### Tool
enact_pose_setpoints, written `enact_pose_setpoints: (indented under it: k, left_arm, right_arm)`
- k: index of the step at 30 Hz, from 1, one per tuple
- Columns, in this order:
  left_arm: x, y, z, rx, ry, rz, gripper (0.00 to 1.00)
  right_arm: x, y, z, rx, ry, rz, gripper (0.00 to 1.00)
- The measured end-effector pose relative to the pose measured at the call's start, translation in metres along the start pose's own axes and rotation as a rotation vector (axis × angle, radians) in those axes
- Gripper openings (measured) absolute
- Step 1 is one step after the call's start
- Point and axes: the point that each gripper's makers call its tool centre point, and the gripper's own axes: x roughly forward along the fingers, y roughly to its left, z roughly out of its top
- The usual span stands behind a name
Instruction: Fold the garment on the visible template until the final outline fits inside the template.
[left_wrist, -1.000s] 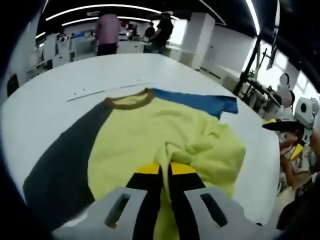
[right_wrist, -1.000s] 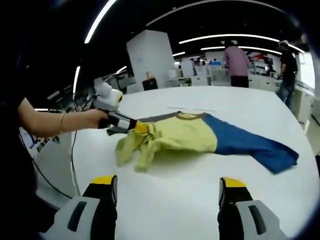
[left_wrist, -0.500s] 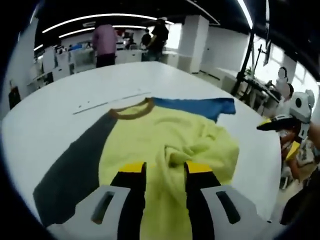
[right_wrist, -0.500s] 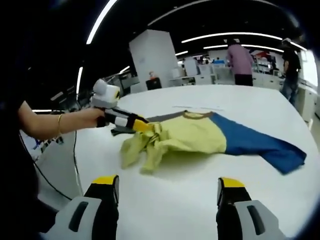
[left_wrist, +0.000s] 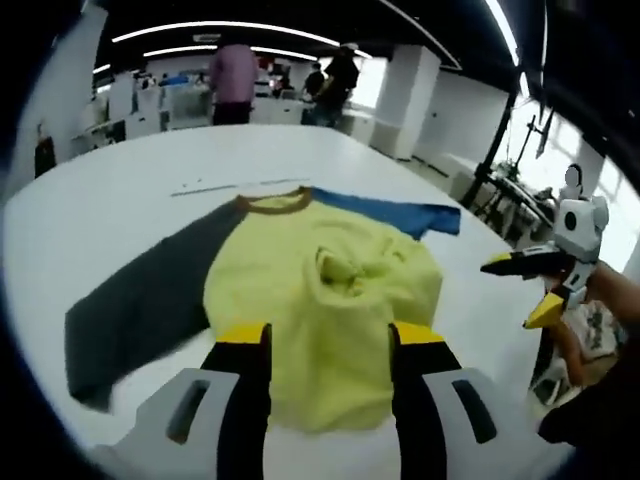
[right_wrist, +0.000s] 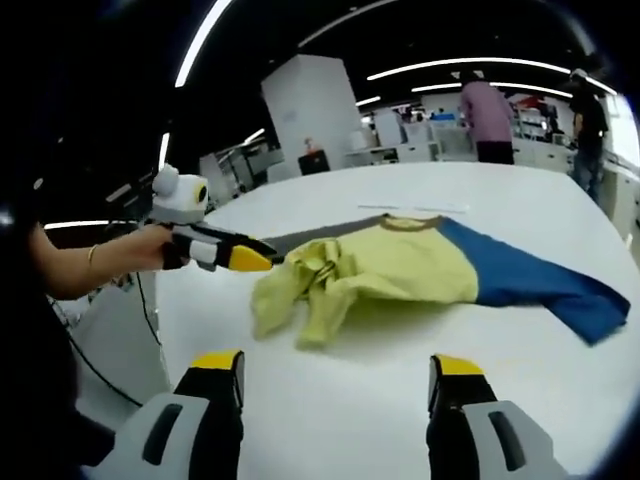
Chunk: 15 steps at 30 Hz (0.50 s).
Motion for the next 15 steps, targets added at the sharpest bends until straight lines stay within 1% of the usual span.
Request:
enact_pose_setpoints:
  k: [1,2,3,4,6,10,13,15]
  left_arm:
    - [-0.002,-0.002,-0.004,-0.001,0.002,0.001,0.42]
    - [-0.004,-0.005,-0.010,-0.022,0.008,0.004,0.42]
    - [-0.007,-0.005,-0.013,-0.058,-0.007,0.022,0.43]
    - [-0.009,-0.006,-0.015,-0.069,-0.020,0.026,0.43]
    - [-0.012,-0.008,-0.021,-0.091,-0.016,0.038,0.43]
    - [-0.017,-0.014,-0.034,-0.109,-0.004,0.059,0.42]
    - [-0.018,-0.017,-0.045,-0.094,0.010,0.085,0.41]
    - [-0.017,-0.019,-0.052,-0.104,0.021,0.092,0.41]
  right_arm:
    - [0.001,0.001,-0.001,0.001,0.002,0.000,0.72]
    - [0.004,0.002,-0.002,0.002,0.005,-0.001,0.71]
    - [0.005,0.003,-0.003,0.001,0.008,-0.001,0.71]
    - [0.007,0.003,-0.003,0.003,0.010,-0.002,0.70]
    - [0.010,0.005,-0.003,0.009,0.008,0.000,0.69]
    - [0.016,0.007,-0.004,0.019,0.006,-0.003,0.65]
    - [0.020,0.008,-0.007,0.023,0.010,-0.008,0.63]
    - [0.023,0.008,-0.009,0.022,0.014,-0.008,0.61]
